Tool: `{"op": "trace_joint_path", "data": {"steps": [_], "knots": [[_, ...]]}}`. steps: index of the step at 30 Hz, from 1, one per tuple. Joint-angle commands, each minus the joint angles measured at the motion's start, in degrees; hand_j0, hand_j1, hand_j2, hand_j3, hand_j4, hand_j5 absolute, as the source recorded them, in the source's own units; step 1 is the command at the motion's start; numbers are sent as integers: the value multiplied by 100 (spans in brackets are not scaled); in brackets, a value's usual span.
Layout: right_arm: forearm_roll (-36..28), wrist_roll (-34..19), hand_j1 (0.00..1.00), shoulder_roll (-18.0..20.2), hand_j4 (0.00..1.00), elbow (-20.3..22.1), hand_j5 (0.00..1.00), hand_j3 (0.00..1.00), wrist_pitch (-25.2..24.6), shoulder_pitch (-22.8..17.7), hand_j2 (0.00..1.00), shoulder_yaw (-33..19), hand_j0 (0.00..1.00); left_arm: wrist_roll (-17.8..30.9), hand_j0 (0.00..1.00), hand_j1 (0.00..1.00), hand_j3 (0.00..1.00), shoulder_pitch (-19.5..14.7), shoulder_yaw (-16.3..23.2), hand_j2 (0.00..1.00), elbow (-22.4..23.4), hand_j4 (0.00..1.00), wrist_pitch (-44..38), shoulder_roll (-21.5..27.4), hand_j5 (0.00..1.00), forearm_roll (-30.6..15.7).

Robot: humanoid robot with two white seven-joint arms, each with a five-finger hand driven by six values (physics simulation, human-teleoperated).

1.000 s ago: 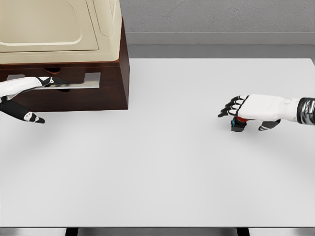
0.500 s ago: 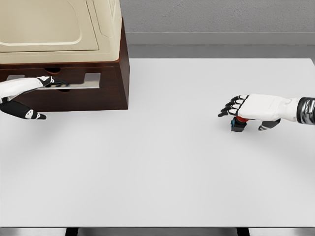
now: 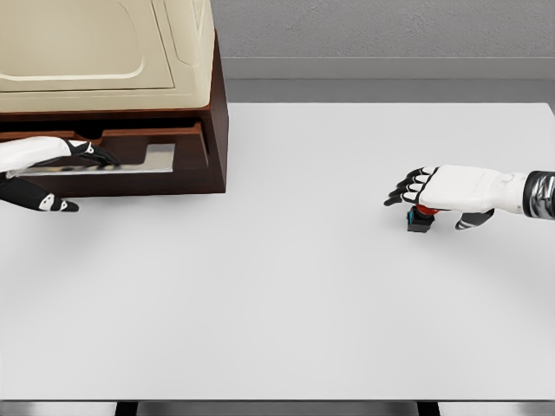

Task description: Open the cabinet drawer with left arm, and place a switch into the drawer with right arm

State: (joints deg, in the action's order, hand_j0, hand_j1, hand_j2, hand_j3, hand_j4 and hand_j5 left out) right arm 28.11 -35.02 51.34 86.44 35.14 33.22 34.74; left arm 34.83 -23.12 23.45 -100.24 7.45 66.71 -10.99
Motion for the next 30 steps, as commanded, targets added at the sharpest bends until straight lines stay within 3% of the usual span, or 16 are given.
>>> {"op": "trace_joint_path", "data": {"steps": [1, 11, 16, 30], "knots": [[-25, 2, 99, 8, 99, 5, 99, 99, -14, 0, 99, -2, 99, 17, 80, 80, 80, 9, 55, 80, -75, 80, 116, -17, 80, -501], [-16, 2, 97, 8, 97, 5, 97, 97, -14, 0, 97, -2, 97, 17, 80, 80, 80, 35, 81, 80, -75, 80, 573, 246, 80, -861], [28, 2, 85, 8, 85, 14, 85, 85, -14, 0, 85, -2, 85, 17, 80, 80, 80, 44, 99, 80, -75, 80, 626, 317, 80, -958], [28, 2, 86, 8, 86, 66, 86, 86, -14, 0, 86, -2, 86, 17, 81, 81, 81, 71, 134, 81, -75, 81, 907, 492, 81, -1441]]}}
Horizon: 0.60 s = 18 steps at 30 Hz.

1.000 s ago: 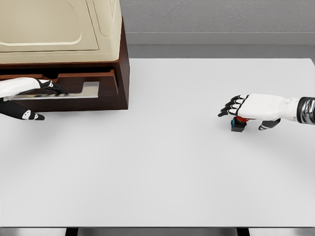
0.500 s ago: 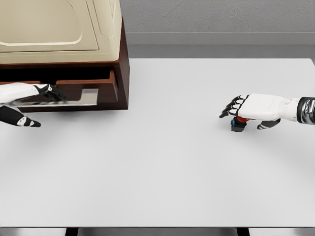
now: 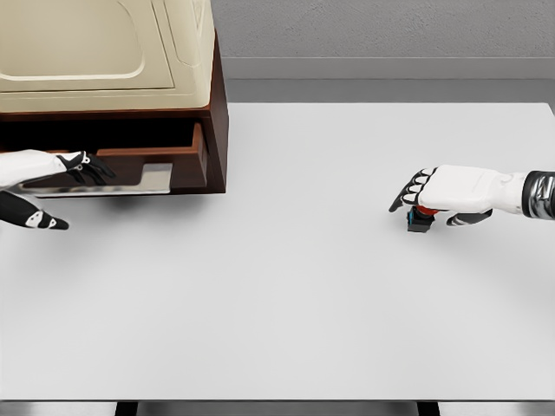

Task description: Open the cabinet drawer with left arm, and place a switch into the drawer with right arm

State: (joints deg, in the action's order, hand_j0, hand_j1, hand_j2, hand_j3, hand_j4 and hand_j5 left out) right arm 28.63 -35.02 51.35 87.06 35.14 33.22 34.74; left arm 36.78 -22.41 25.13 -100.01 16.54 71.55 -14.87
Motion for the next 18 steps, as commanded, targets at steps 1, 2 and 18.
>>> {"op": "trace_joint_path", "data": {"steps": [1, 2, 18], "knots": [[-24, 2, 86, 6, 86, 4, 86, 86, -14, 0, 86, -3, 86, -178, 81, 81, 81, 0, -34, 81, -107, 81, 42, 70, 81, -1106], [-24, 2, 86, 6, 86, -5, 86, 86, -14, 0, 86, 6, 86, -178, 81, 81, 81, 0, -34, 81, -98, 81, 69, 87, 81, -1141], [-15, 2, 85, -20, 85, -93, 85, 85, -14, 44, 85, 112, 85, -178, 81, 81, 81, 105, -26, 81, -107, 81, 508, 527, 81, -1739]]}}
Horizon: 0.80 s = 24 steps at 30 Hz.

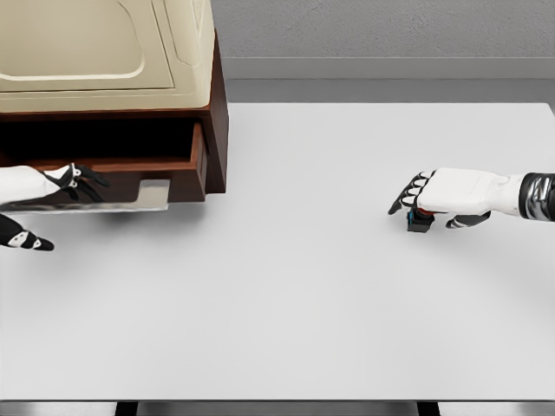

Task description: Open the cabinet drawer with left arm, and place a switch into the drawer with right arm

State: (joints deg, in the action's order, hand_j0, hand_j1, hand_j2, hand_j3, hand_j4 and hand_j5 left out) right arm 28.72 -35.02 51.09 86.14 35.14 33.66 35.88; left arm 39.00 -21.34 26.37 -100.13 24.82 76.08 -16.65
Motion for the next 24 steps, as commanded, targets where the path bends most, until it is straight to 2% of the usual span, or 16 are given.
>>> {"op": "trace_joint_path", "data": {"steps": [1, 3, 8, 13, 16, 20, 22, 24], "knots": [[-24, 2, 85, 6, 85, 0, 85, 85, -14, 0, 85, -2, 85, -400, 81, 81, 81, -2, -150, 81, -95, 81, -293, 92, 81, -1561], [-24, 2, 81, 6, 81, 0, 81, 81, -14, 0, 81, -2, 81, -400, 81, 81, 81, -2, -150, 81, -95, 81, -284, 100, 81, -1596], [-24, 2, 81, 6, 81, 8, 81, 81, -14, 0, 81, -2, 81, -400, 81, 81, 81, -2, -150, 81, -95, 81, -205, 215, 81, -1737], [-24, 2, 69, 6, 69, 0, 69, 69, -14, 0, 69, -2, 69, -400, 82, 82, 82, -2, -159, 82, -95, 82, -135, 382, 82, -1904], [-24, 2, 63, 6, 63, 8, 63, 63, -14, 0, 63, -2, 63, -400, 86, 86, 86, -10, -168, 86, -95, 86, -65, 408, 86, -1956], [-24, 2, 63, 6, 63, 8, 63, 63, -14, 0, 63, -2, 63, -400, 100, 100, 100, -10, -220, 100, -86, 100, 225, 522, 100, -1956], [-24, 2, 58, 6, 58, 17, 58, 58, -14, 0, 58, -2, 58, -400, 100, 100, 100, -10, -220, 100, -86, 100, 401, 531, 100, -1948], [-24, 2, 58, 6, 58, 17, 58, 58, -14, 0, 58, -2, 58, -400, 100, 100, 100, -2, -229, 100, -86, 100, 621, 601, 100, -1948]]}}
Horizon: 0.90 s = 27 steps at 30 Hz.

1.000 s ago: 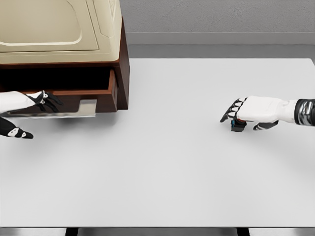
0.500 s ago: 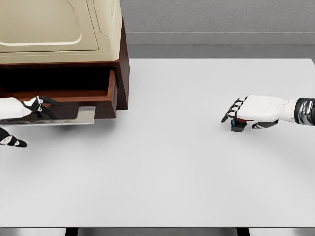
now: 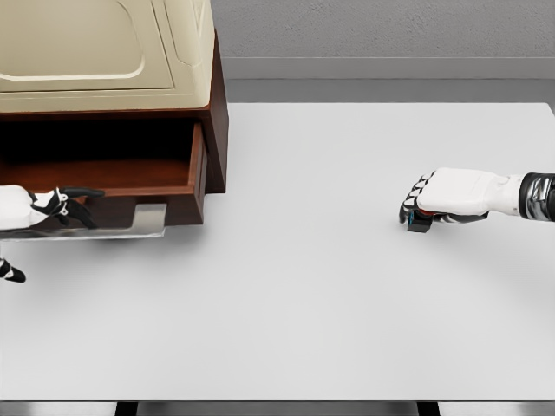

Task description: Open the cabinet drawer with left arm, and place a switch into the drawer with right arm

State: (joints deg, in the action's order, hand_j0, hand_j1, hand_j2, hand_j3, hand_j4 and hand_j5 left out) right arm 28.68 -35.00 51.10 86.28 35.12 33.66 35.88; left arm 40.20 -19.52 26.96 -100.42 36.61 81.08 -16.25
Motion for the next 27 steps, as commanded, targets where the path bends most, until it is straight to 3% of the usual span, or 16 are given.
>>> {"op": "trace_joint_path", "data": {"steps": [1, 27], "knots": [[-20, 0, 57, 5, 57, 3, 57, 57, -12, 0, 57, -2, 57, -520, 100, 100, 100, -183, -288, 100, -57, 100, -523, 101, 100, -1987], [-99, 0, 46, -39, 46, -15, 46, 46, -12, 0, 46, -29, 46, -520, 100, 100, 100, -254, -314, 100, -48, 100, -161, 655, 100, -2119]]}}
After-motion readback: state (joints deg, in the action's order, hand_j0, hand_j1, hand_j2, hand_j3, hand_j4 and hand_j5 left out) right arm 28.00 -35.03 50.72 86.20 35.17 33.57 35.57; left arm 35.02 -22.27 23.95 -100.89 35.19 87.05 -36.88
